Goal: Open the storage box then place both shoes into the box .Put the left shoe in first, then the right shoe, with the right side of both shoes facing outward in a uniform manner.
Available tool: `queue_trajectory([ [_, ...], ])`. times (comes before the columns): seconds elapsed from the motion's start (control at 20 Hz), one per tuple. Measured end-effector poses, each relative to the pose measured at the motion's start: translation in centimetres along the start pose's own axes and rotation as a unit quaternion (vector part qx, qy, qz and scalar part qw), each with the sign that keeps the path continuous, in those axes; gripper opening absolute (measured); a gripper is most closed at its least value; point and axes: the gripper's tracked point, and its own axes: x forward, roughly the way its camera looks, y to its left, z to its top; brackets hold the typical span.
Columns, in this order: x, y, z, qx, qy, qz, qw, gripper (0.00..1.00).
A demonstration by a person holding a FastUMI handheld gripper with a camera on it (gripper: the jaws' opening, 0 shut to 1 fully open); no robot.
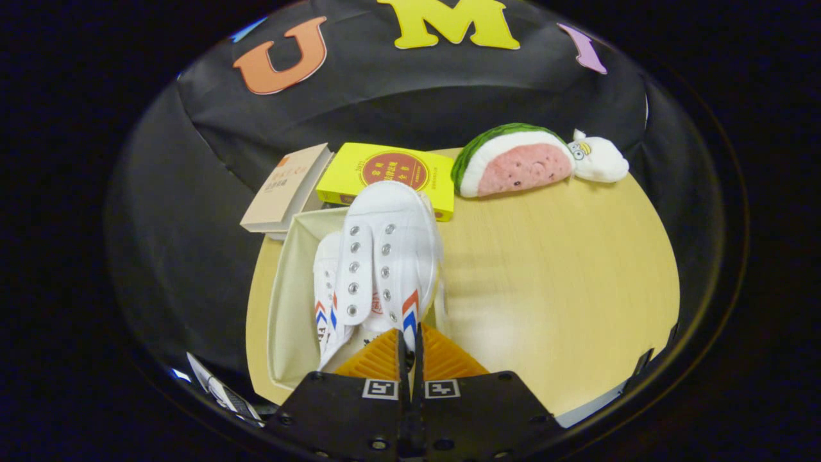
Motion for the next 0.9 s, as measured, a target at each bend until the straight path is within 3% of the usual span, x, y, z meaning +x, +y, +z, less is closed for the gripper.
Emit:
queue_trajectory([
  [0.3,0.8,0.3,0.0,-0.018,-0.024,-0.022,0.999,0.0],
  [0.35,1.1,0.5,-0.2,-0.021,-0.029,-0.018,0.999,0.05],
  [0.45,1.1,1.3,-0.4,-0.022,-0.035,0.0,0.999,0.17],
  [0.5,1.2,2.6,-1.1,-0.021,-0.034,0.011,0.999,0.34],
  [0.6,0.8,2.6,-1.3,-0.025,-0.048,0.011,0.999,0.39],
  [0.75,-1.3,2.0,-0.2,-0.035,-0.086,-0.006,0.996,0.79],
  [0.9,-3.9,1.7,0.4,-0.037,-0.11,-0.003,0.993,0.91],
])
